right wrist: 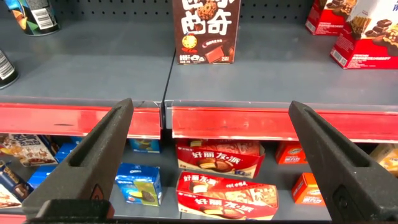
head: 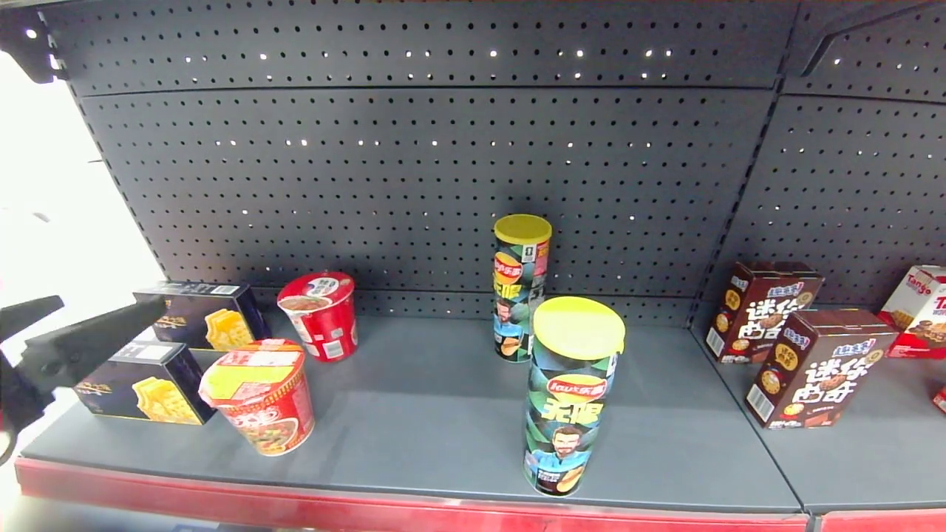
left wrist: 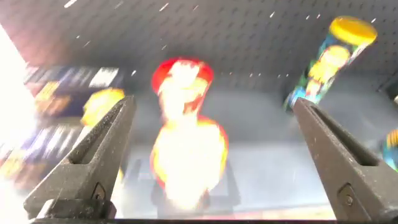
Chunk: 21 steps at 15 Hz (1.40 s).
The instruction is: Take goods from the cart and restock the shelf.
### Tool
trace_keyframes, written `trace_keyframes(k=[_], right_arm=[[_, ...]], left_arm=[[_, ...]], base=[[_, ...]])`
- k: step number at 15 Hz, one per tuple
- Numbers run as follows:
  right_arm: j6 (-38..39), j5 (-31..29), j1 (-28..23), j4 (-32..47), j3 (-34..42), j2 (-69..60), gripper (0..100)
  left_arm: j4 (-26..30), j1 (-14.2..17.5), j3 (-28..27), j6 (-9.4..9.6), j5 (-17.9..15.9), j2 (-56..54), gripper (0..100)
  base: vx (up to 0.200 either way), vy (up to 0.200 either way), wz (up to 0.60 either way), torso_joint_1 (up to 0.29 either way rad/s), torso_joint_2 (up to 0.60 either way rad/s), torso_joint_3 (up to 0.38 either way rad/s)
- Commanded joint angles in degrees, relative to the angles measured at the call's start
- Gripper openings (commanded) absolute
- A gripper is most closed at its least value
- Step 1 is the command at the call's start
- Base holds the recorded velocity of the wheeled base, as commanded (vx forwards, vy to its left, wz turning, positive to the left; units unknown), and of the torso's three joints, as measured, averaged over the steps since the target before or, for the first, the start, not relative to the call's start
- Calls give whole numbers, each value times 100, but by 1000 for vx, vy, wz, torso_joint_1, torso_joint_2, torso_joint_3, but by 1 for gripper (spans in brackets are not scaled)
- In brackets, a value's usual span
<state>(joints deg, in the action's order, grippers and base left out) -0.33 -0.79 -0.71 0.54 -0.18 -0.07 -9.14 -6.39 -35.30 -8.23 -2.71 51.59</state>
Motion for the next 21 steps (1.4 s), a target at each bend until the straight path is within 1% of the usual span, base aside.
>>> trace_keyframes(k=[1, 2, 3, 4, 5, 6, 7, 8, 9, 10, 12, 15, 16, 18, 19, 21], right_arm=[[-2, 0, 0, -1, 1, 7, 100], [-2, 0, 0, -1, 1, 7, 100], [-2, 0, 0, -1, 1, 7, 100], [-2, 0, 0, -1, 1, 7, 100], [-2, 0, 0, -1, 1, 7, 100], [-2, 0, 0, -1, 1, 7, 100], [-2, 0, 0, -1, 1, 7, 100], [-2, 0, 0, -1, 1, 7, 100], [-2, 0, 0, -1, 1, 7, 100], [-2, 0, 0, -1, 1, 7, 100], [-2, 0, 0, -1, 1, 7, 100], [-2, 0, 0, -1, 1, 7, 100], [-2, 0, 0, -1, 1, 7, 100], [-2, 0, 0, -1, 1, 7, 100], [-11, 9, 0, -1, 1, 7, 100], [-2, 9, 0, -1, 1, 7, 100]], left_arm=[[888, 340, 1430, -47, 121, -2408, 100], [1072, 358, 1878, -3, 262, -2918, 100], [1248, 401, 2142, 49, 359, -3261, 100], [1248, 401, 2142, 49, 359, -3261, 100], [1398, 586, 2405, 93, 429, -3559, 100], [1389, 674, 2511, 93, 420, -3577, 100], [1380, 692, 2564, 93, 420, -3595, 100], [1327, 709, 2827, 93, 420, -3700, 100], [1319, 771, 2933, 85, 420, -3762, 100], [1231, 806, 3012, 67, 402, -3876, 100], [1213, 771, 3214, 67, 359, -4535, 100], [1196, 788, 3232, 93, 174, -4658, 100], [1187, 779, 3232, 155, 156, -4790, 100], [1178, 648, 3240, 225, 156, -5106, 100], [1169, 648, 3249, 313, 156, -5141, 100], [993, 648, 3337, 339, 139, -5141, 100]], base=[[0, 0, 0, 0, 0, 0], [0, 0, 0, 0, 0, 0], [0, 0, 0, 0, 0, 0], [0, 0, 0, 0, 0, 0], [0, 0, 0, 0, 0, 0], [0, 0, 0, 0, 0, 0], [0, 0, 0, 0, 0, 0], [0, 0, 0, 0, 0, 0], [0, 0, 0, 0, 0, 0], [0, 0, 0, 0, 0, 0], [0, 0, 0, 0, 0, 0], [0, 0, 0, 0, 0, 0], [0, 0, 0, 0, 0, 0], [0, 0, 0, 0, 0, 0], [0, 0, 0, 0, 0, 0], [0, 0, 0, 0, 0, 0]])
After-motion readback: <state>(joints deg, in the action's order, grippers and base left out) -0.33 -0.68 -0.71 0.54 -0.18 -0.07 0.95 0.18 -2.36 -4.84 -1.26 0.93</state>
